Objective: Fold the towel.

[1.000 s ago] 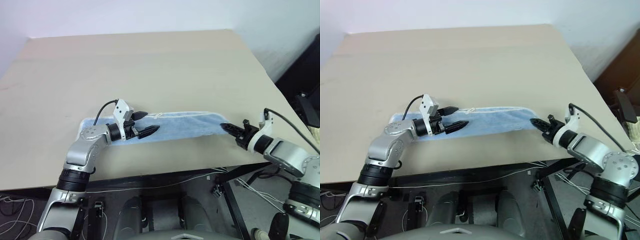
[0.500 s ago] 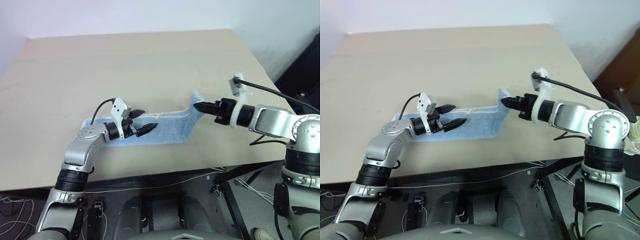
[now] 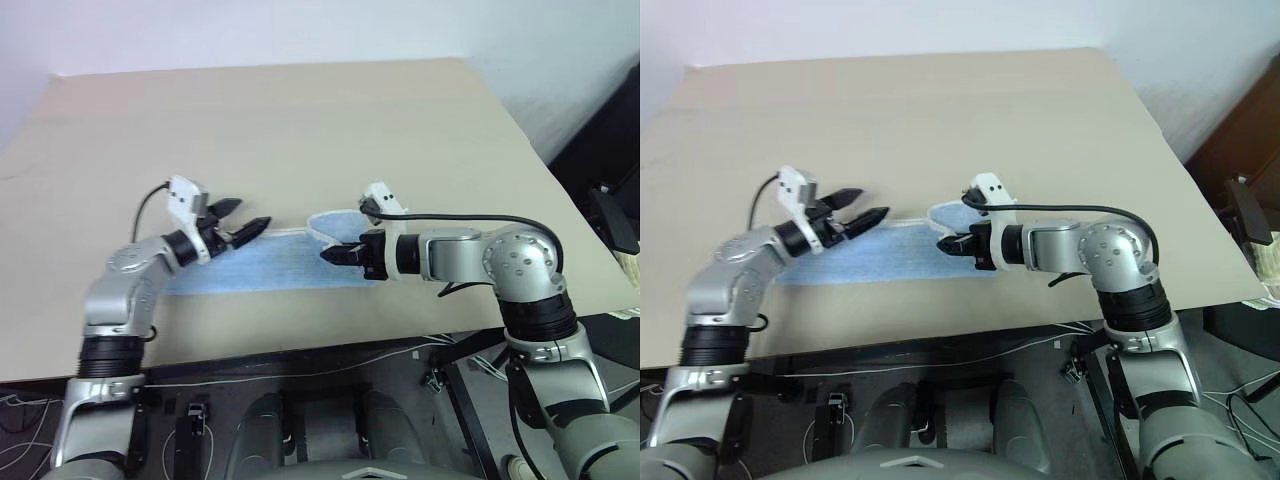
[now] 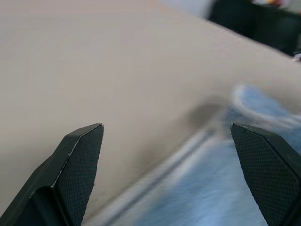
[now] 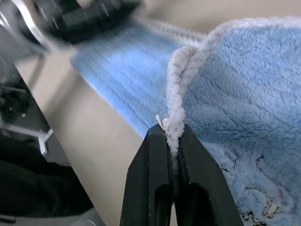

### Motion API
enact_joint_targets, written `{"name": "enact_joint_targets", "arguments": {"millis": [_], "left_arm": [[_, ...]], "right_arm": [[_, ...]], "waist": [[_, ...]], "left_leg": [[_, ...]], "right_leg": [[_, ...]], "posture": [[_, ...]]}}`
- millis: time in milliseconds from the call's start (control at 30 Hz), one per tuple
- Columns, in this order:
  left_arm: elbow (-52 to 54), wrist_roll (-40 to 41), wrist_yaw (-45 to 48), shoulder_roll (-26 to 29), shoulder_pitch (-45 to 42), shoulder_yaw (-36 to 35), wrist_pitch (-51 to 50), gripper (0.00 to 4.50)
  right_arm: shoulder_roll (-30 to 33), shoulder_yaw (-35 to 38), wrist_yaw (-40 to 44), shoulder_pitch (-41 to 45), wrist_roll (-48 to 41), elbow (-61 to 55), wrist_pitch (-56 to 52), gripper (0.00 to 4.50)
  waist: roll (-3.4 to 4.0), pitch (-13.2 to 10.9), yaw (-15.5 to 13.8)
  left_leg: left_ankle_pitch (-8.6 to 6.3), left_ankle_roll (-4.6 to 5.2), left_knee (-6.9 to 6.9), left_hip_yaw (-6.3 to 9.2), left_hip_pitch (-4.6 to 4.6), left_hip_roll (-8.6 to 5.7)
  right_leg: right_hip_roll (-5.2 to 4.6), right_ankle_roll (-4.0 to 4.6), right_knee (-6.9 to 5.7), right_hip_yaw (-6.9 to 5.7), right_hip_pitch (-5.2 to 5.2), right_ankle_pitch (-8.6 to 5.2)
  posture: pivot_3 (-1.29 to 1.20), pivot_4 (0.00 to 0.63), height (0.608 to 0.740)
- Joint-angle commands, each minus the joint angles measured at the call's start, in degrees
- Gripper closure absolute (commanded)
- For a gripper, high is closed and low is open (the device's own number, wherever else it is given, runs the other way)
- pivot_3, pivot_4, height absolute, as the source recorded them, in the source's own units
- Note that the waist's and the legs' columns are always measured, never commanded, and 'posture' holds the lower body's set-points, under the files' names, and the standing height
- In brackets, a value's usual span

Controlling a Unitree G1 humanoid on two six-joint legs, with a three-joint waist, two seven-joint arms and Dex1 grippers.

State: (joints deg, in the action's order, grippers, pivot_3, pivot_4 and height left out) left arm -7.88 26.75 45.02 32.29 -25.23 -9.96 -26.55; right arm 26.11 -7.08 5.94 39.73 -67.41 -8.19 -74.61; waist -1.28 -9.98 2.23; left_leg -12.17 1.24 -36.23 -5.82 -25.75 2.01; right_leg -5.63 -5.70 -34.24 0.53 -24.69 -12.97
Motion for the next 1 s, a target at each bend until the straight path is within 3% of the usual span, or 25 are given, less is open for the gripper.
{"name": "enact_joint_targets", "arguments": {"millis": [33,233,400,533,667,733,867,1000], "left_arm": [[-1.67,-0.48,0.37,1.95,-0.70,-2.33,1.84,0.00],[-0.61,0.16,0.11,0.73,-1.11,-2.17,2.37,0.00],[3.24,3.37,1.94,-2.08,-1.83,-1.60,1.22,0.00],[7.12,6.72,3.56,-4.27,-3.05,-0.73,-0.49,0.00],[7.52,7.22,4.30,-5.64,-4.87,1.28,-1.69,0.00],[5.13,5.96,4.90,-6.74,-6.51,3.10,-0.90,0.00],[1.05,4.87,6.20,-7.80,-9.02,5.12,-0.75,0.00],[-0.87,5.53,8.05,-8.23,-10.86,5.64,-1.56,0.85]], "right_arm": [[-1.20,-0.67,3.49,0.10,2.48,-2.86,0.45,4.48],[-3.90,-2.08,6.58,-0.53,7.84,-2.46,1.08,4.48],[-4.38,-1.64,10.12,-1.73,10.10,-3.79,1.39,3.16],[-3.49,4.76,13.52,-3.88,7.44,-7.70,3.31,1.78],[-1.98,10.54,17.60,-6.25,3.77,-12.35,5.58,1.78],[-1.14,12.41,18.63,-7.99,5.97,-13.68,9.47,1.78],[-1.85,13.59,21.19,-12.06,11.63,-13.58,19.06,2.70],[-3.00,11.25,21.03,-14.80,19.73,-11.75,27.07,4.00]], "waist": [[0.00,0.00,-0.05],[-0.01,0.00,-0.13],[-0.01,0.00,-0.19],[-0.01,0.01,-0.21],[-0.01,0.01,-1.13],[-0.01,0.01,-1.28],[-0.02,0.01,-1.45],[-0.02,0.01,-1.34]], "left_leg": [[0.00,0.00,0.00,0.00,0.00,0.00],[0.00,-0.01,0.00,0.02,-0.01,0.00],[-0.01,-0.02,0.00,0.01,-0.02,0.00],[0.00,-0.02,0.00,0.01,-0.01,0.00],[0.00,-0.01,-0.02,-0.01,-0.01,-0.04],[0.00,-0.01,-0.03,-0.07,0.04,-0.07],[0.00,-0.02,-0.07,-0.07,0.14,-0.13],[0.01,-0.02,-0.11,-0.08,0.11,-0.15]], "right_leg": [[0.00,0.00,0.00,-0.01,0.00,0.00],[-0.02,0.01,-0.01,-0.03,0.00,0.01],[-0.03,0.01,-0.01,-0.03,-0.01,0.01],[-0.03,0.00,-0.02,-0.03,-0.01,0.02],[-0.02,-0.02,-0.03,-0.04,0.02,0.03],[0.01,-0.03,-0.04,-0.05,0.06,0.03],[0.06,-0.03,-0.04,-0.14,0.18,0.02],[0.06,-0.04,-0.05,-0.13,0.17,0.03]], "posture": [[0.00,0.150,0.740],[0.00,0.150,0.740],[0.00,0.150,0.740],[0.00,0.150,0.740],[0.00,0.150,0.740],[0.00,0.150,0.740],[0.00,0.150,0.740],[0.00,0.150,0.740]]}}
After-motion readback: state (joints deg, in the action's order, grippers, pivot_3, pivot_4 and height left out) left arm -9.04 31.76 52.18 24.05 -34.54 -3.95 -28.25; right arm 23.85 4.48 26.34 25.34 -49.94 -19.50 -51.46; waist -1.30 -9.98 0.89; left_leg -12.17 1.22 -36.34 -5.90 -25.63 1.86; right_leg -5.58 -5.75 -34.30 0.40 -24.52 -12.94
